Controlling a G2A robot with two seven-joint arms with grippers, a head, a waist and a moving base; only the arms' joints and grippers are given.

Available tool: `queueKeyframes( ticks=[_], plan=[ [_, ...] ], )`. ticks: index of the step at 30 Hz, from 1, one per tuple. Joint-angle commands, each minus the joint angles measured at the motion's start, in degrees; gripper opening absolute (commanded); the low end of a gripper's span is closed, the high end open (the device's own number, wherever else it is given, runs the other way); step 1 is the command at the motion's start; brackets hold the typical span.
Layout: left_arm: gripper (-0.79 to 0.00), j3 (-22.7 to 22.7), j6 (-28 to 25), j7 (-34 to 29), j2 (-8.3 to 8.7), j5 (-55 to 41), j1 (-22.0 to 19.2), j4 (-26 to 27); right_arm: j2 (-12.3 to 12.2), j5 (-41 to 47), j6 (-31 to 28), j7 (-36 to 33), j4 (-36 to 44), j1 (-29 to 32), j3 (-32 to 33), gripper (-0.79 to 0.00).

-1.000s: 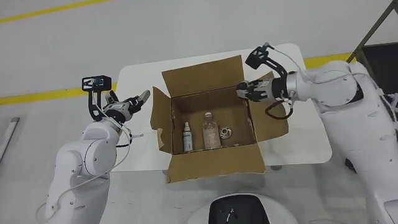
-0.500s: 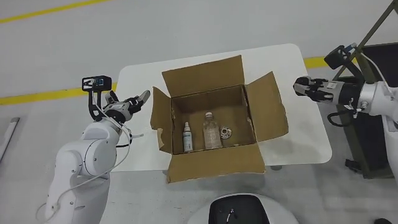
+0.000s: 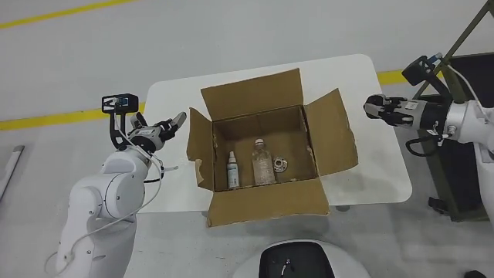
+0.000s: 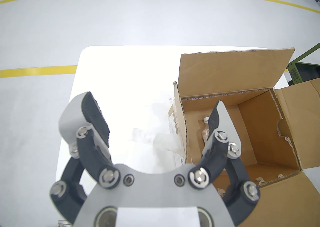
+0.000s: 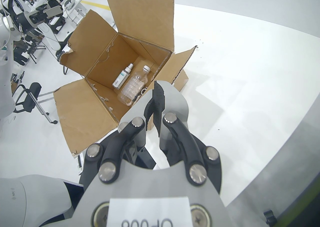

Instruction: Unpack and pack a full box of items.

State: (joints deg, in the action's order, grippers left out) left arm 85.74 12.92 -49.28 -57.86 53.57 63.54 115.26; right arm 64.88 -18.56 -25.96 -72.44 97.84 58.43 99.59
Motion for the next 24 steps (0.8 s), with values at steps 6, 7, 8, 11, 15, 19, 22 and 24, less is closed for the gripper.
queueKeyframes(
  ticks=[6,7,8,11,15,19,22,24],
  plan=[
    [0.000,0.0,0.0,0.0,0.00,0.0,0.0,0.0,0.0,0.0,0.0,0.0,0.0,0.0,0.0,-0.785],
    [0.000,0.0,0.0,0.0,0.00,0.0,0.0,0.0,0.0,0.0,0.0,0.0,0.0,0.0,0.0,-0.785],
    [0.000,0.0,0.0,0.0,0.00,0.0,0.0,0.0,0.0,0.0,0.0,0.0,0.0,0.0,0.0,-0.785],
    [0.000,0.0,0.0,0.0,0.00,0.0,0.0,0.0,0.0,0.0,0.0,0.0,0.0,0.0,0.0,-0.785],
    [0.000,0.0,0.0,0.0,0.00,0.0,0.0,0.0,0.0,0.0,0.1,1.2,0.6,0.4,-0.5,0.000],
    [0.000,0.7,-1.3,4.1,-0.03,1.2,1.2,0.2,-0.2,0.2,0.1,4.7,2.3,1.2,-1.9,0.000],
    [0.000,1.2,-1.7,7.3,-0.07,2.8,2.0,0.9,-0.4,1.0,0.0,7.0,2.5,1.0,-2.3,0.000],
    [0.000,1.3,-2.4,9.7,-0.12,3.7,2.7,1.5,-0.6,0.7,-0.4,8.8,2.5,1.0,-2.2,0.000]
  ],
)
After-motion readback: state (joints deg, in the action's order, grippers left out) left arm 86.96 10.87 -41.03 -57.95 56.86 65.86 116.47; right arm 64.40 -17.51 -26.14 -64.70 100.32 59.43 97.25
